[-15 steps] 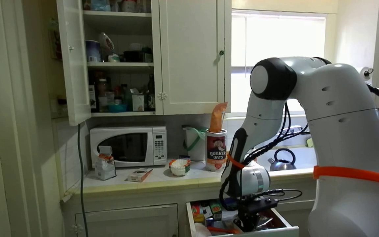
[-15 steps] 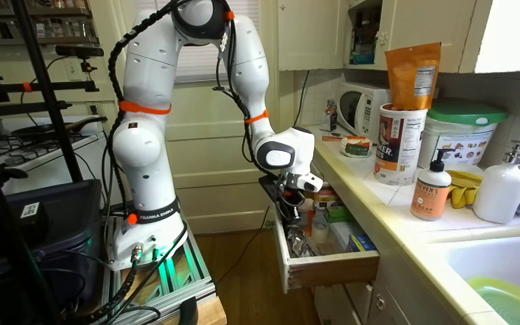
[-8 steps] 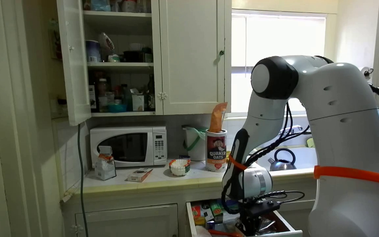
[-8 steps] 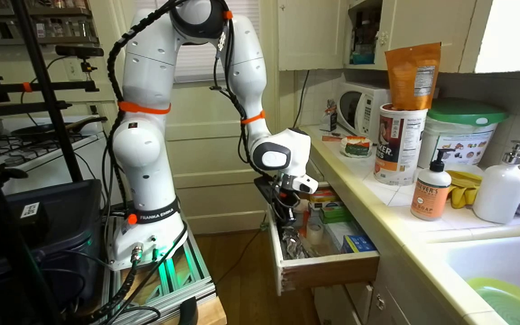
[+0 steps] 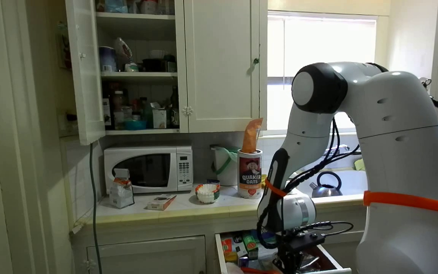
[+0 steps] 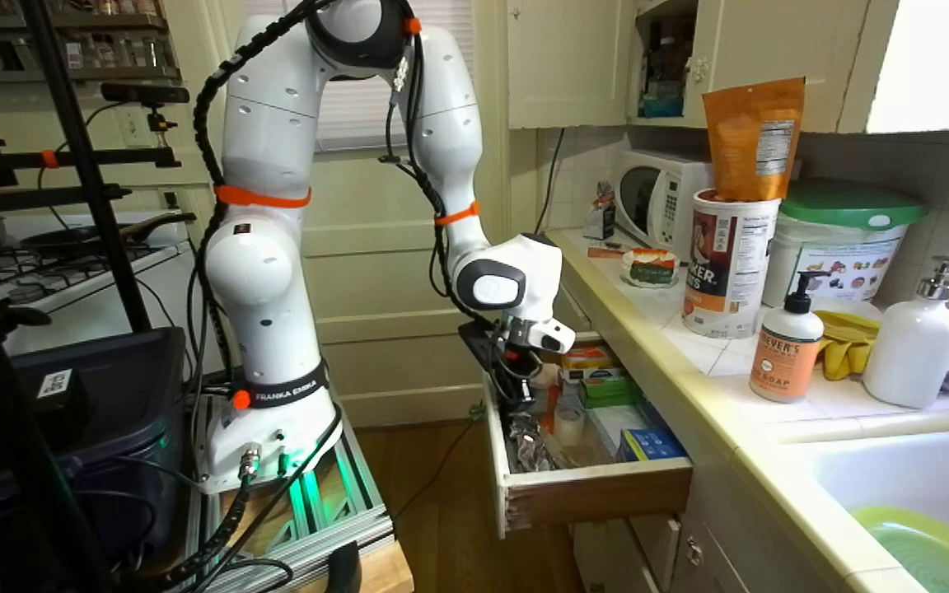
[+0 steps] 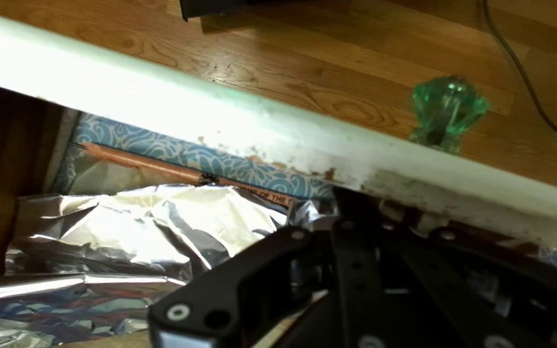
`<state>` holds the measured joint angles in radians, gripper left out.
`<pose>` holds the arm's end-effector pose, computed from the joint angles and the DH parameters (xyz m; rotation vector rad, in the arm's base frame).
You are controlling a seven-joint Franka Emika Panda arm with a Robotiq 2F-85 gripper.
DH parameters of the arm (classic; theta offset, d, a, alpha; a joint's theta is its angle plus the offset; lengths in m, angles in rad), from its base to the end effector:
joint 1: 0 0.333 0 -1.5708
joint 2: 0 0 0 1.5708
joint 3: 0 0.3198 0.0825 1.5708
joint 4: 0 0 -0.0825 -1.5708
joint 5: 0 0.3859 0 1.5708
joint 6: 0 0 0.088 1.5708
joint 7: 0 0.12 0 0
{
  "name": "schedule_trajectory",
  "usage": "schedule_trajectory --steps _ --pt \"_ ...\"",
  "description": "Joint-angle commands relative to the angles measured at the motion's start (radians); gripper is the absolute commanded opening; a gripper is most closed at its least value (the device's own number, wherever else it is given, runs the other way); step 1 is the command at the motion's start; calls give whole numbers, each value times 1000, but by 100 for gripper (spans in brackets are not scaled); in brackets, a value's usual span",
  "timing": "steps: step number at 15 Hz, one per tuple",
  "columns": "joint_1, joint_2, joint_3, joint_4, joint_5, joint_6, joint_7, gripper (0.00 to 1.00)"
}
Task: Open the top cabinet drawer
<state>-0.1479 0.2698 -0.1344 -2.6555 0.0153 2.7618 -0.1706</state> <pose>0.3786 -0.1160 0.1284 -3.1196 0.1944 0.2566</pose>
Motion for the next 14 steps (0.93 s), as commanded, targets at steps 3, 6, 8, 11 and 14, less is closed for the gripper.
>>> schedule_trajectory --steps 3,6,8,11,14 --pt "-27 -109 71 -77 59 109 -36 0" --pt "-27 -132 98 -88 88 174 -39 0" --pt "-25 -150 112 -99 105 223 -39 0" --pt "-7 -217 91 -111 65 251 -6 0" --pt "9 -333 50 -116 -7 187 36 33"
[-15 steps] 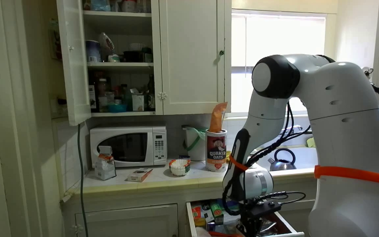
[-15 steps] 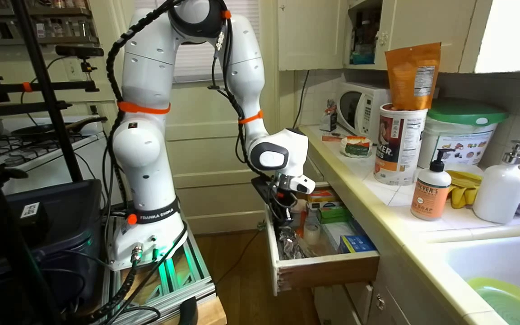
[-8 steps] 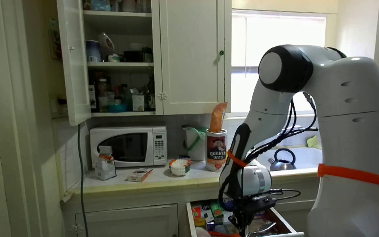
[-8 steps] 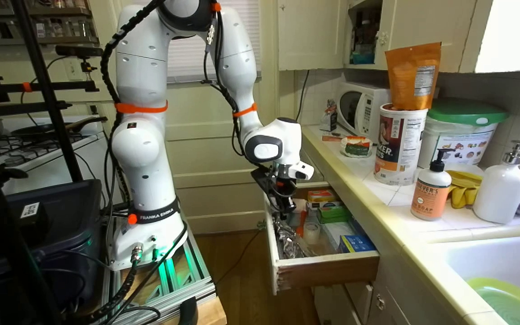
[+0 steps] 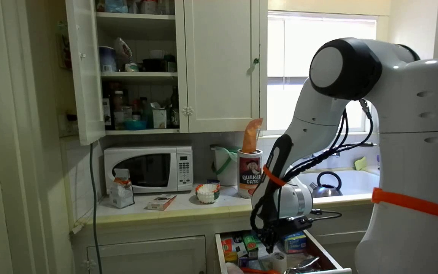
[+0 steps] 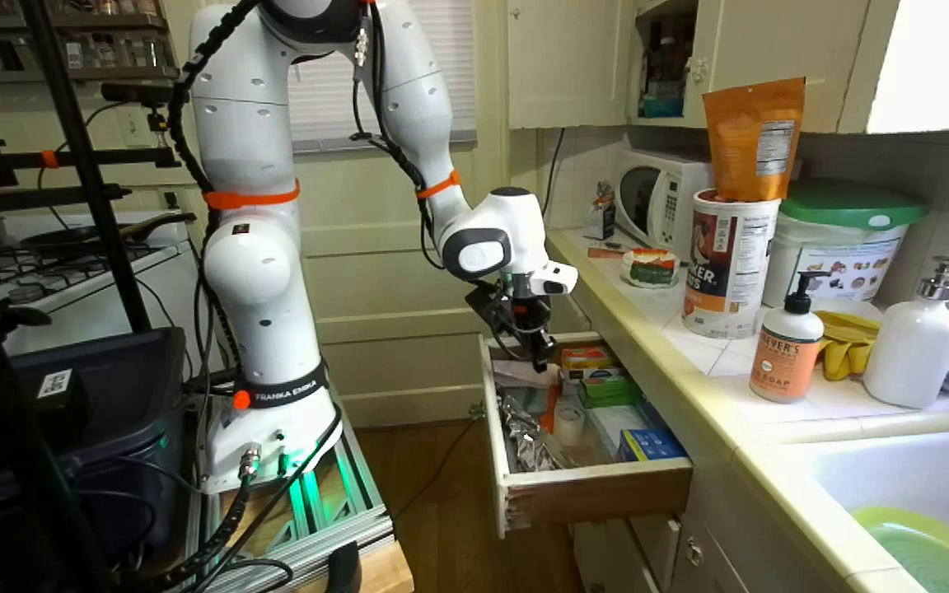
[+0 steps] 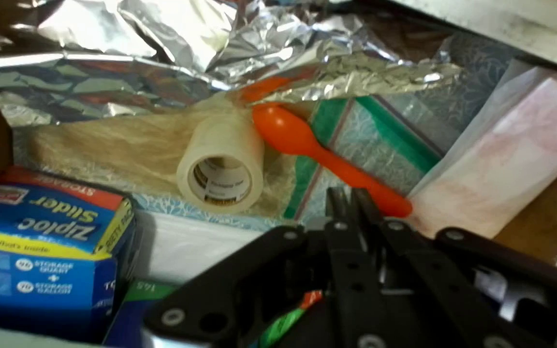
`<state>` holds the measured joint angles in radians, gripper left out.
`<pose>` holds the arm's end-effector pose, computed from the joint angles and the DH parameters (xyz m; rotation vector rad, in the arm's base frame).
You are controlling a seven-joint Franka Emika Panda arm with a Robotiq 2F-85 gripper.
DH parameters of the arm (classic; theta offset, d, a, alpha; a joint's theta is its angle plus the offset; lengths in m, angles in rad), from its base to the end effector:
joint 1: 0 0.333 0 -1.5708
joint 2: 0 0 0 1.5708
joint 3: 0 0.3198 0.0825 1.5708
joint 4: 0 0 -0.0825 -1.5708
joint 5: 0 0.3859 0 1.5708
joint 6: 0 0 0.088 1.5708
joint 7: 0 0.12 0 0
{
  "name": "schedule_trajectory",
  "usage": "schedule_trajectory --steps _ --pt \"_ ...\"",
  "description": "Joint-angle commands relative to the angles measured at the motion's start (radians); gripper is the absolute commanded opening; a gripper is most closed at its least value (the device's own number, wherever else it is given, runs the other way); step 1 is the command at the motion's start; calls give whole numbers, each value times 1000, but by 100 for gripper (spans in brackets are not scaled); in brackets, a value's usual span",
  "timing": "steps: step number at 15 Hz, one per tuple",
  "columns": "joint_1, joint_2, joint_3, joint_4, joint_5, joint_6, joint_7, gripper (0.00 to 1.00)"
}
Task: Open the top cabinet drawer
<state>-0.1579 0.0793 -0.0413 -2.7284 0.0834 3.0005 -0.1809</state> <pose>0.4116 -0.0894 0.2068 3.1030 -0.1542 0.2999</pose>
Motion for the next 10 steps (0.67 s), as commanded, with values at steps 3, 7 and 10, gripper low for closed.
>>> schedule_trajectory --steps 3,7,10 --pt "-9 -257 -60 -31 -221 -139 117 55" --pt "-34 -407 -26 -4 -303 -428 162 86" --pt "-21 -523 -21 -1 -300 -585 149 100"
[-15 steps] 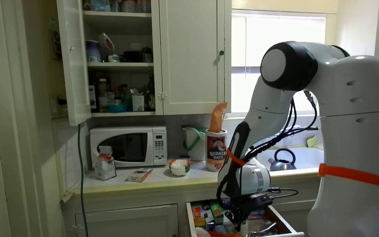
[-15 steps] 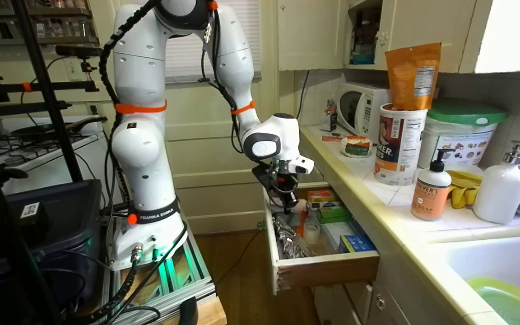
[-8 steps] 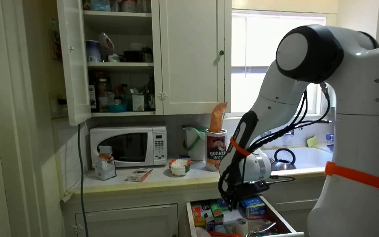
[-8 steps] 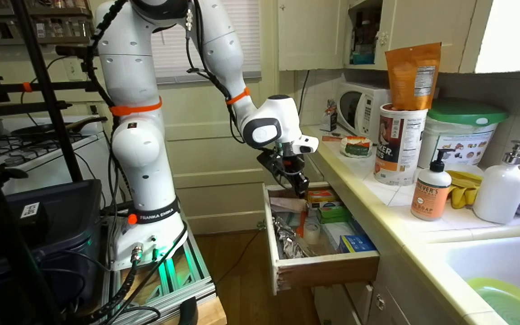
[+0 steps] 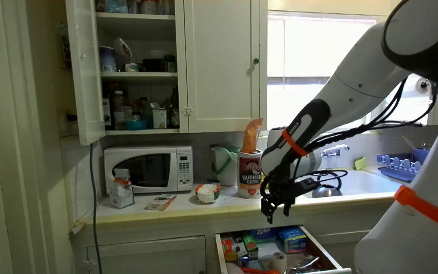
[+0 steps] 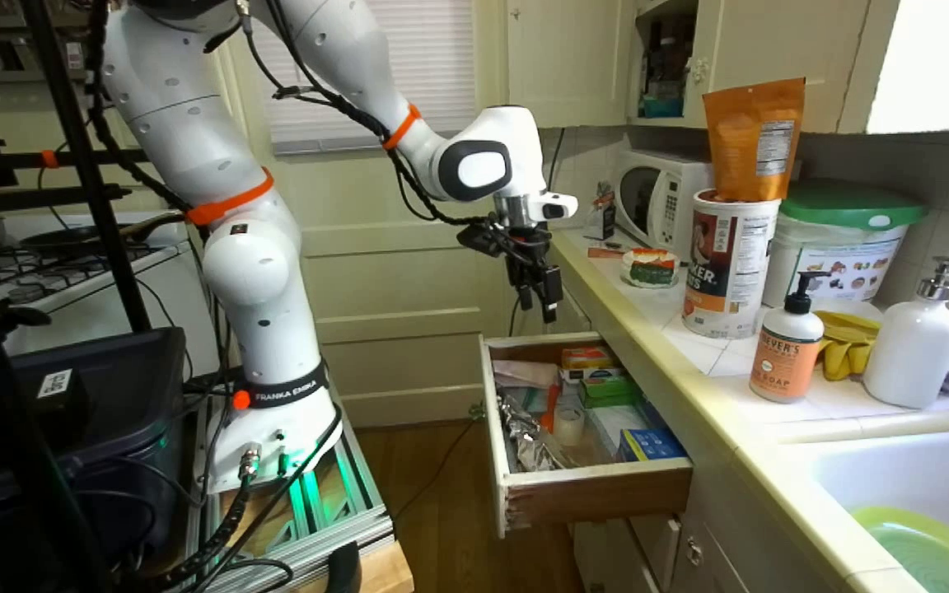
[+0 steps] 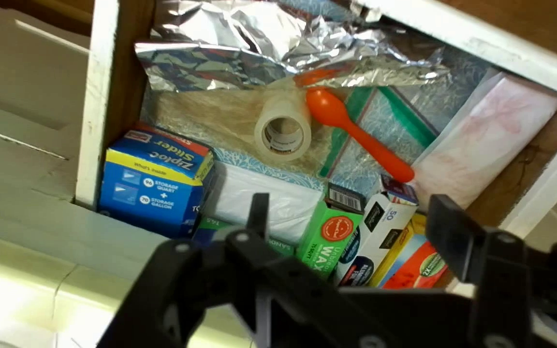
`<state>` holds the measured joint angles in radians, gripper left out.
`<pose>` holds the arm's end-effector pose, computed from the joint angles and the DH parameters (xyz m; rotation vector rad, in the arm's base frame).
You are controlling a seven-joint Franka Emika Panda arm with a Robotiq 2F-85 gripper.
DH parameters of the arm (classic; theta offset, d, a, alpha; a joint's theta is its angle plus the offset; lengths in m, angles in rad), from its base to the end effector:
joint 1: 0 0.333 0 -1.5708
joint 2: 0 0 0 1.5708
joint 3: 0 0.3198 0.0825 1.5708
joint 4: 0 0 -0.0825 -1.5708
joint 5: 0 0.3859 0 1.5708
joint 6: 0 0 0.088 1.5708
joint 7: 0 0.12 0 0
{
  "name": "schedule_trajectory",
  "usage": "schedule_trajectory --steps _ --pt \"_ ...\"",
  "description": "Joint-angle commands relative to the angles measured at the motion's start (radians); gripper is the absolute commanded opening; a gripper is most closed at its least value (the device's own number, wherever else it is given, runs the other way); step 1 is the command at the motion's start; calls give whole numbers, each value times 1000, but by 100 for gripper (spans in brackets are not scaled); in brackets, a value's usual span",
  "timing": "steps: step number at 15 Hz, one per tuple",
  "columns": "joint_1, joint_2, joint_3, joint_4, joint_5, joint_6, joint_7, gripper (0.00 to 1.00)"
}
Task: Open the top cabinet drawer
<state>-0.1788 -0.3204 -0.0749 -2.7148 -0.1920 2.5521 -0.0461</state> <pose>0.3937 -0.0992 0.3304 3.0152 -0.0820 0.2150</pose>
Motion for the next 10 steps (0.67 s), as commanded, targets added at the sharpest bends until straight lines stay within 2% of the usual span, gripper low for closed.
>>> schedule_trajectory --steps 1,4,6,7,10 --pt "4 -163 13 -14 -18 -183 6 100" --pt "15 -264 6 12 2 -327 -12 100" --pt "18 -316 -4 32 13 -382 -17 100" --pt "15 -249 1 32 -3 -322 2 99" --pt "15 -305 -1 41 -2 -361 -1 100"
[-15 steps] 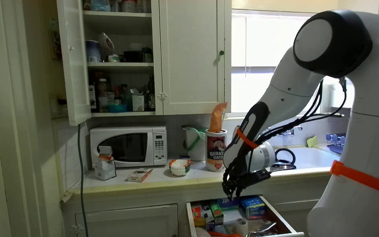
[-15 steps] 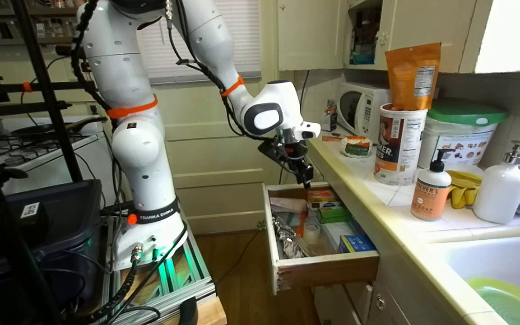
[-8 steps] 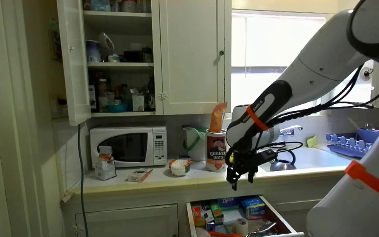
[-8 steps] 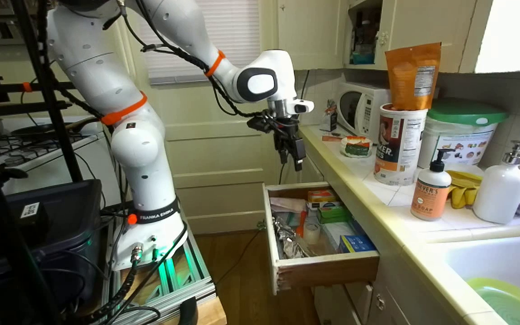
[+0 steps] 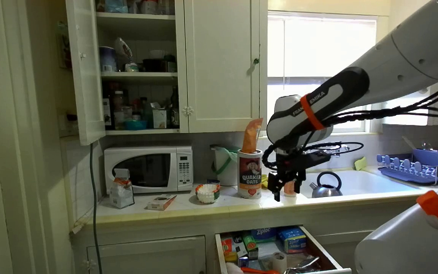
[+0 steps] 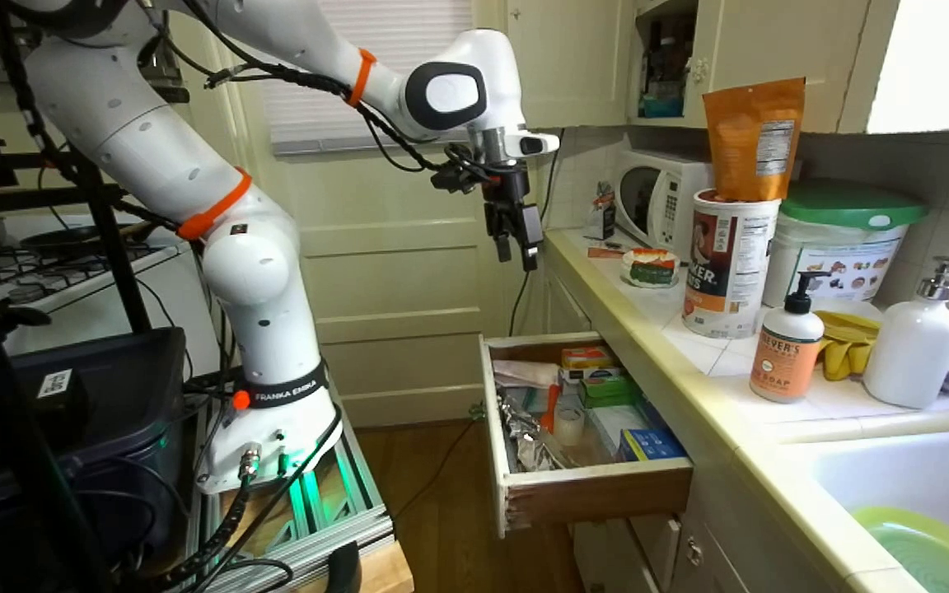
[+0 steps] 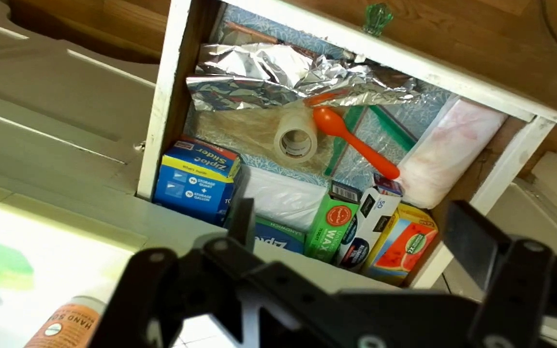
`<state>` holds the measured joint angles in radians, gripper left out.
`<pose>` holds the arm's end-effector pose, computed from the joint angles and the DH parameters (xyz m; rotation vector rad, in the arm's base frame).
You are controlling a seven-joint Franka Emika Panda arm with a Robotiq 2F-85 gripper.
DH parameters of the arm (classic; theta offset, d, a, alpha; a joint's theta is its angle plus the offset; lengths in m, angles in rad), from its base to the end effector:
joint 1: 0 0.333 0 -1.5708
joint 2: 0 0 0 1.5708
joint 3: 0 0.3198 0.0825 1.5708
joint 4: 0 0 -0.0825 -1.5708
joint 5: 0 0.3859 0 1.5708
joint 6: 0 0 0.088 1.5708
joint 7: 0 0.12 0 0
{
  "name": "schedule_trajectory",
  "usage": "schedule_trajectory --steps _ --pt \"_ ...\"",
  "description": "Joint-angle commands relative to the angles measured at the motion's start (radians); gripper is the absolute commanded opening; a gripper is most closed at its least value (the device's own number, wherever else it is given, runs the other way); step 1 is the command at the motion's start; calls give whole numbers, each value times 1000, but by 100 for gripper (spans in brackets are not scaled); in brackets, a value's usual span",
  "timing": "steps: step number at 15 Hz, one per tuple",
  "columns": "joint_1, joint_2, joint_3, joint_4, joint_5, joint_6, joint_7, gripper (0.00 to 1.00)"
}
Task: Open the top cabinet drawer
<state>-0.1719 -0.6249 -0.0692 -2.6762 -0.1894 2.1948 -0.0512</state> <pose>0.3526 -0.0947 0.4291 2.9936 -0.1198 0.1887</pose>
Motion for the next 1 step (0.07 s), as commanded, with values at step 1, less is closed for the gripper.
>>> schedule_trajectory --steps 1 --pt "8 -3 -7 2 -5 -4 4 100"
